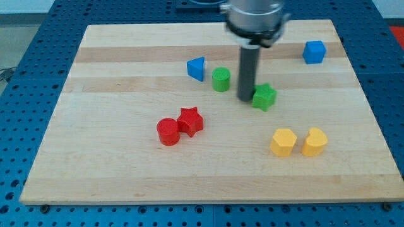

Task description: Push green blocks towards the bottom center of the board

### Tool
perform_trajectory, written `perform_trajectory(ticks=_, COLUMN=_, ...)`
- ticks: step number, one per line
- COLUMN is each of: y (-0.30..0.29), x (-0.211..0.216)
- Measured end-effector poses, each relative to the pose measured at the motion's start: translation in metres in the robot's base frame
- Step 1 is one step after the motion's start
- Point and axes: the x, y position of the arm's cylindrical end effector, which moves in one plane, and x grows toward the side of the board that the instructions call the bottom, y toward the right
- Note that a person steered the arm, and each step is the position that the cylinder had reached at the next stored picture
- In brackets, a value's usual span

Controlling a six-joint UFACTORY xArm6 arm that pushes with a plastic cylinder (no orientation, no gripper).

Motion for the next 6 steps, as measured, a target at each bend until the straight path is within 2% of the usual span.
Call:
perform_trajectory(ticks=2, y=0.003, x=-0.085)
perform_trajectory(ticks=3, y=-0.028, x=-0.105)
perform_trajectory(ticks=4, y=-0.059, x=-0.066)
perform_trajectory(ticks=6, y=-0.102, x=0.046)
